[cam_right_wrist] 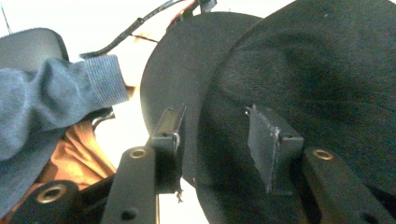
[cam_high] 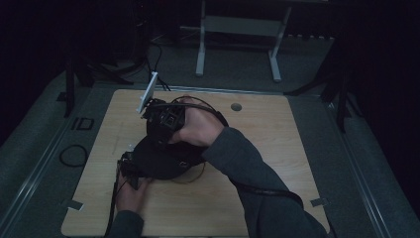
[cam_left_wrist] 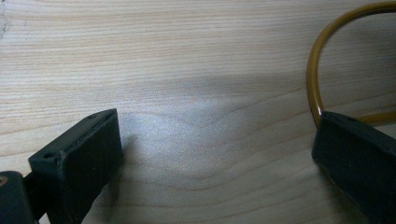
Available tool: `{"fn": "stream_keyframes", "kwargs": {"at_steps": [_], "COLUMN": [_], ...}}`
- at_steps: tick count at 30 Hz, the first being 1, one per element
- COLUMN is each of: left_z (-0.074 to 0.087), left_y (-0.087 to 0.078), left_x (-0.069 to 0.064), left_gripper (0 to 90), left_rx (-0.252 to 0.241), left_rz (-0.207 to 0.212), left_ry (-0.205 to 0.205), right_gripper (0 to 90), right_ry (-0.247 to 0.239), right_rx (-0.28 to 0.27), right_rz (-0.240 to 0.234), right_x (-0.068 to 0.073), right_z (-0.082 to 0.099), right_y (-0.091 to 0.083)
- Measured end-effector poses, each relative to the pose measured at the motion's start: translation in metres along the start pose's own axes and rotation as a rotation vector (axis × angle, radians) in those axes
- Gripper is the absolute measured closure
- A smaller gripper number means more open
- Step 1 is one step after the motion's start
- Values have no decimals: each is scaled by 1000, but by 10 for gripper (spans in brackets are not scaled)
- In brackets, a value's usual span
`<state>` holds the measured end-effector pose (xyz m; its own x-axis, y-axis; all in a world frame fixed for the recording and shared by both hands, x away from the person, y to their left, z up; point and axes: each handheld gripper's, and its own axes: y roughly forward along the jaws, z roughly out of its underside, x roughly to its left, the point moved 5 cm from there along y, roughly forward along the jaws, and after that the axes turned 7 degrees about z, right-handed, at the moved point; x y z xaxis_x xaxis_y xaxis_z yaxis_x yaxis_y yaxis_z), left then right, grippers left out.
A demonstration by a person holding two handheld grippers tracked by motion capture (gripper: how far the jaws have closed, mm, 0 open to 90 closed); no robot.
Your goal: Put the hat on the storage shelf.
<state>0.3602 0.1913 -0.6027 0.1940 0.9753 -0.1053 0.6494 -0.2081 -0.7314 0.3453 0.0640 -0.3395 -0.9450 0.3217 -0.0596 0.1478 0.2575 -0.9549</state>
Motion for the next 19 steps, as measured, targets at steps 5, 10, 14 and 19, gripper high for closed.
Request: {"fn": "stream_keyframes", "kwargs": {"at_steps": [5, 10, 14, 19], "left_z": [0, 0, 0, 0], "left_y": [0, 0, 0, 0], "left_x": [0, 0, 0, 0], "left_gripper": [12, 12, 12, 12], "left_rx": [0, 0, 0, 0], "left_rz": [0, 1, 2, 2], "left_ry": [0, -2, -1, -2], "right_gripper": [602, 668, 713, 720], "right_ry": [9, 25, 33, 45], "right_rx": [-47, -76, -89, -96], "right_rz": [-7, 3, 16, 19], "right_x": [-2, -6, -9, -13], "right_z": [3, 6, 10, 14], "right_y": [-8, -14, -17, -19]}}
